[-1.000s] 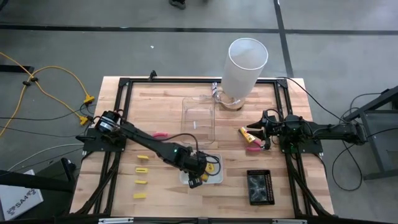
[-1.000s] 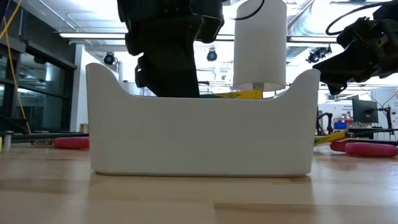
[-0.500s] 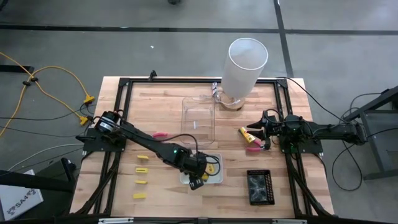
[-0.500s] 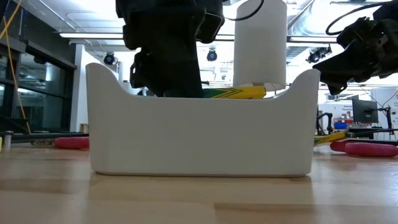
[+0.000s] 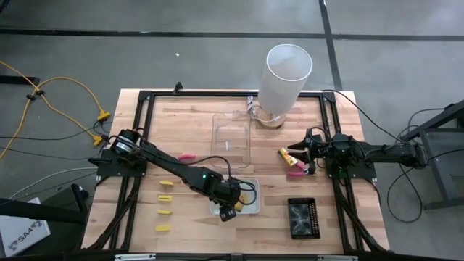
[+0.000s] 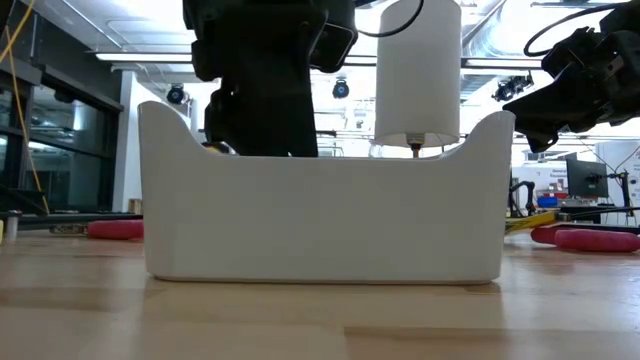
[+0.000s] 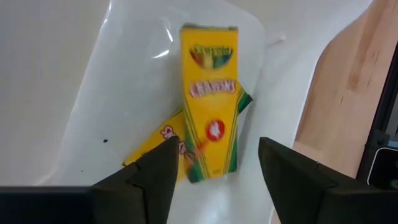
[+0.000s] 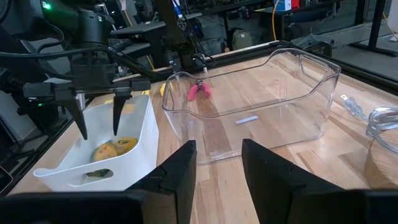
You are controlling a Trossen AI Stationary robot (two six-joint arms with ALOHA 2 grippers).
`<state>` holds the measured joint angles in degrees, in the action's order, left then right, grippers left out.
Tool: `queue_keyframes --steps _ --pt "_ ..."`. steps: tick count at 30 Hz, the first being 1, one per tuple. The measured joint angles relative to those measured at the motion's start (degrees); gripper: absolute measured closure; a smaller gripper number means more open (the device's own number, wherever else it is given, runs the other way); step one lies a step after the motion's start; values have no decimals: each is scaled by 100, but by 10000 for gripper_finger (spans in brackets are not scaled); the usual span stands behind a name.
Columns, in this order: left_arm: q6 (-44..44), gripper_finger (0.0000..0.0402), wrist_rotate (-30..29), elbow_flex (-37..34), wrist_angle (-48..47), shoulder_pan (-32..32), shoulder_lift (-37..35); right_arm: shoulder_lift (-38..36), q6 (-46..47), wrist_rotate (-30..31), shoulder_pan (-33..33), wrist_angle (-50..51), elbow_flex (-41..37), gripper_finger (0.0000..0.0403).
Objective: Pick & Place School Supplies
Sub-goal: Put the yellow crayon box into the white bin
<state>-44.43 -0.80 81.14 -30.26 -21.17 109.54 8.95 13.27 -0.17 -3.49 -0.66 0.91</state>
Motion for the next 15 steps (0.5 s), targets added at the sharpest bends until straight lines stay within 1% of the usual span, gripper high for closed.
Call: queue_keyframes --steps 3,8,15 --pt "-6 175 0 0 8 0 0 0 0 0 0 0 0 282" --pt "-18 173 -2 0 106 22 -4 -2 1 1 0 0 0 282" --pt "264 175 -12 0 424 44 -244 -2 -1 0 0 1 0 282"
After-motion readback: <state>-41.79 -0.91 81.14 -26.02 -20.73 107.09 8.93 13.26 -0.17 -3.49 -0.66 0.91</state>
